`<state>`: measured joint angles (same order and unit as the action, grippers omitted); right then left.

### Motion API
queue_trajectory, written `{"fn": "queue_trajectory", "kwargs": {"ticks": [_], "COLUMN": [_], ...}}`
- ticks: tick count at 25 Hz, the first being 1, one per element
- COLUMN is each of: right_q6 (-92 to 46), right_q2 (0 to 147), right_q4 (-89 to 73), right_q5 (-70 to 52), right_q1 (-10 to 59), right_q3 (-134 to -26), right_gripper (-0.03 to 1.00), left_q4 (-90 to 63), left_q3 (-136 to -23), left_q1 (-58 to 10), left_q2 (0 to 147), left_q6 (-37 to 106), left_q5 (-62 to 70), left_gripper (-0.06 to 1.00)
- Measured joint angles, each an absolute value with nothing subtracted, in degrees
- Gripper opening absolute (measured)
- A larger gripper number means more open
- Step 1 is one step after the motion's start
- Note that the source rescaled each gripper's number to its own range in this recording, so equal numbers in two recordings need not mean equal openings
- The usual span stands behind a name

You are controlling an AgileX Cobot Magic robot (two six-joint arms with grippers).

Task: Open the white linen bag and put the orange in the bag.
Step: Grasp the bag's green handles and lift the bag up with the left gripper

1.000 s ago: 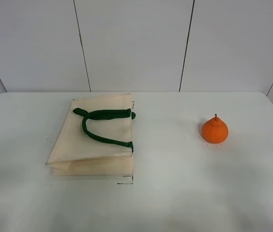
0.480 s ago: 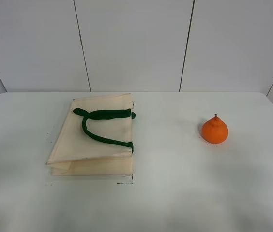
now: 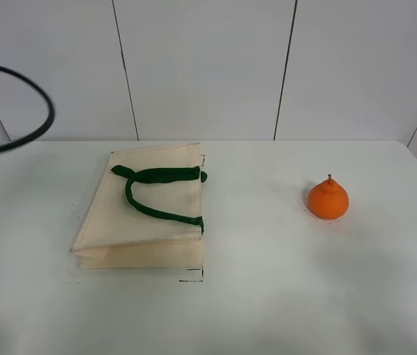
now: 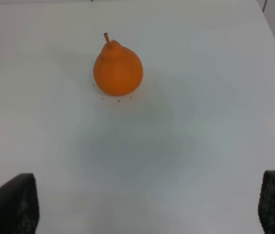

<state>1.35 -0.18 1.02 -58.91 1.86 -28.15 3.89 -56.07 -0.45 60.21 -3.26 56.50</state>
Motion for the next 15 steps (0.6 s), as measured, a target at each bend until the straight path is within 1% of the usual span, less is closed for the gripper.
{"fn": "queue_trajectory", "kwargs": {"ticks": [5, 9, 15], "right_q6": [1.4, 1.4, 1.4], "right_q2": [-0.2, -0.2, -0.2], "right_q4": [1.0, 1.0, 1.0], "right_q5": [-58.9, -58.9, -58.9], "right_q1": [1.9, 1.9, 1.9], "right_q3": [-28.1, -28.1, -28.1], "right_gripper": [1.0, 1.0, 1.0], "left_q4": [3.3, 0.0, -1.6], "left_q3": [-69.6, -80.2, -90.4], "left_q1": [-0.5, -1.1, -8.8], "left_q2": [83.3, 97.8, 111.2], "left_q6": [-3.3, -4.1, -9.5], "left_q5": [55.2, 55.2, 55.0], "left_gripper": [1.0, 1.0, 1.0]}}
